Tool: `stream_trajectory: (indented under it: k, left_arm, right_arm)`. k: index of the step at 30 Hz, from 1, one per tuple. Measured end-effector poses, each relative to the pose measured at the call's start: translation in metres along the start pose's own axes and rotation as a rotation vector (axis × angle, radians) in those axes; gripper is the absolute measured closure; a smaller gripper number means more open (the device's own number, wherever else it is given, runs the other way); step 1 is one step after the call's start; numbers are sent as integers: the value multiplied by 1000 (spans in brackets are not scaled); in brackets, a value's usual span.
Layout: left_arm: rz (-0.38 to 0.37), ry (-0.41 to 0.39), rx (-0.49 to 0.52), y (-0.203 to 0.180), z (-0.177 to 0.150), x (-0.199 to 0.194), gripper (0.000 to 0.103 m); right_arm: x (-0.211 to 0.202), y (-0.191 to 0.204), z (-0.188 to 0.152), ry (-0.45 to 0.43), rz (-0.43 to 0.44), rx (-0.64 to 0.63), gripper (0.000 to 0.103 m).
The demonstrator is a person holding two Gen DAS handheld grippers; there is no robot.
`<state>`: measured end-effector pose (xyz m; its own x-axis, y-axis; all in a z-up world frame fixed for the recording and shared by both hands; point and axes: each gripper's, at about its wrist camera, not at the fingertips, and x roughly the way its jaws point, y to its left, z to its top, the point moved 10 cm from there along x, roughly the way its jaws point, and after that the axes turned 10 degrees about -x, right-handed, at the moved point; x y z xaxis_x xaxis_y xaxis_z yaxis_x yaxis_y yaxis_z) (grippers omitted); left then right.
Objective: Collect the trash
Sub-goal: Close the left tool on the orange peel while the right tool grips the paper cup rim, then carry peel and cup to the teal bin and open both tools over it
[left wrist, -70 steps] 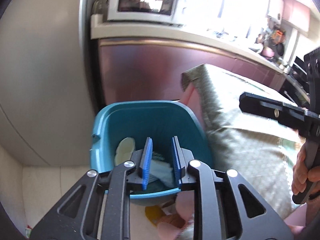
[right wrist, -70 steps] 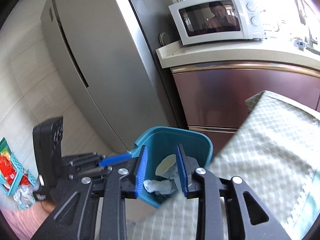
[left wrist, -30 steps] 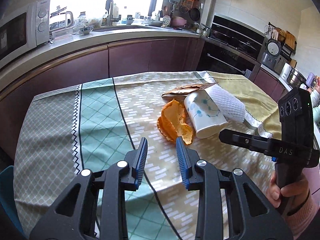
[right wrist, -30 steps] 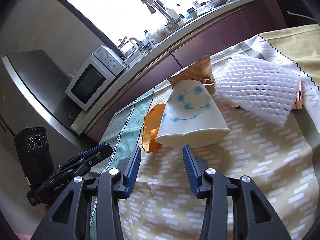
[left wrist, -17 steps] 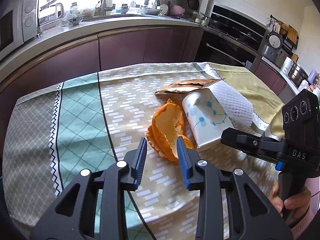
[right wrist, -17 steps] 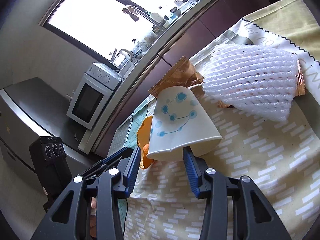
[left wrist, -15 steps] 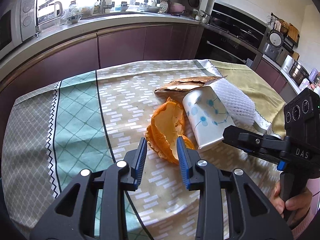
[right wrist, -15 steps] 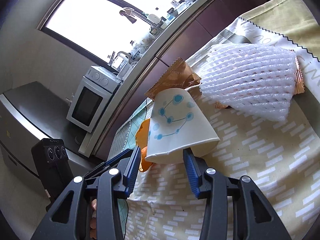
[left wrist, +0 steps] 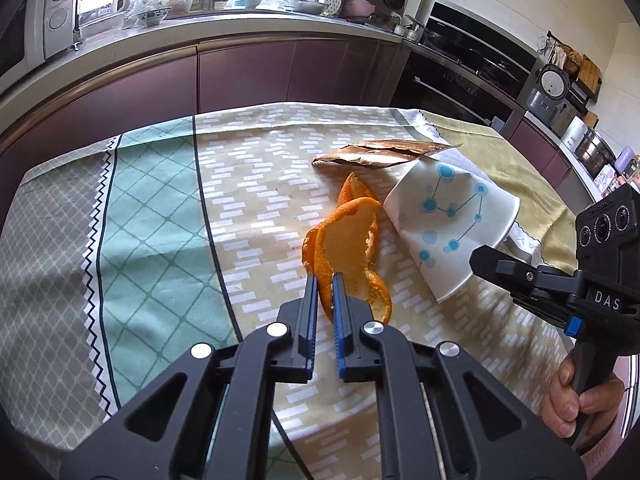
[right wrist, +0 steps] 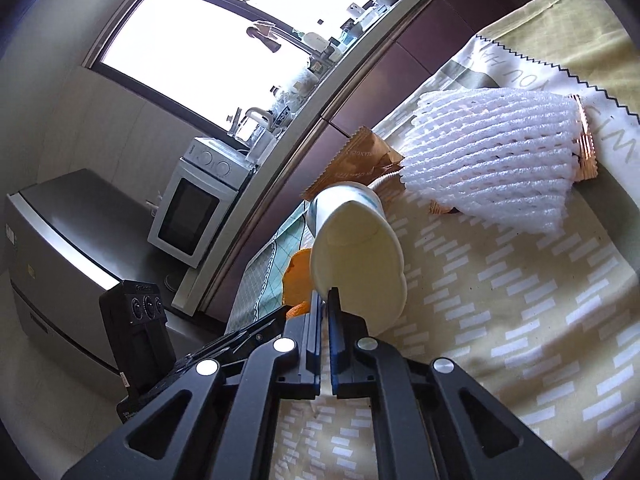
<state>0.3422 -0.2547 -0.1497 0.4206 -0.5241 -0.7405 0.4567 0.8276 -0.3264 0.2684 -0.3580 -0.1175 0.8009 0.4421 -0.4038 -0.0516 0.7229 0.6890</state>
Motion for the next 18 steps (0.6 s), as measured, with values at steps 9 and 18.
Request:
stream_trajectory:
  k: [9, 18]
  left_arm:
    - [2, -75, -9, 16, -13, -52, 97]
    - [22, -144, -81, 60, -36, -116, 97]
  right_arm:
    - [-9, 28, -8, 35, -14, -144, 100]
    - [6, 72, -32, 120, 28, -283, 100]
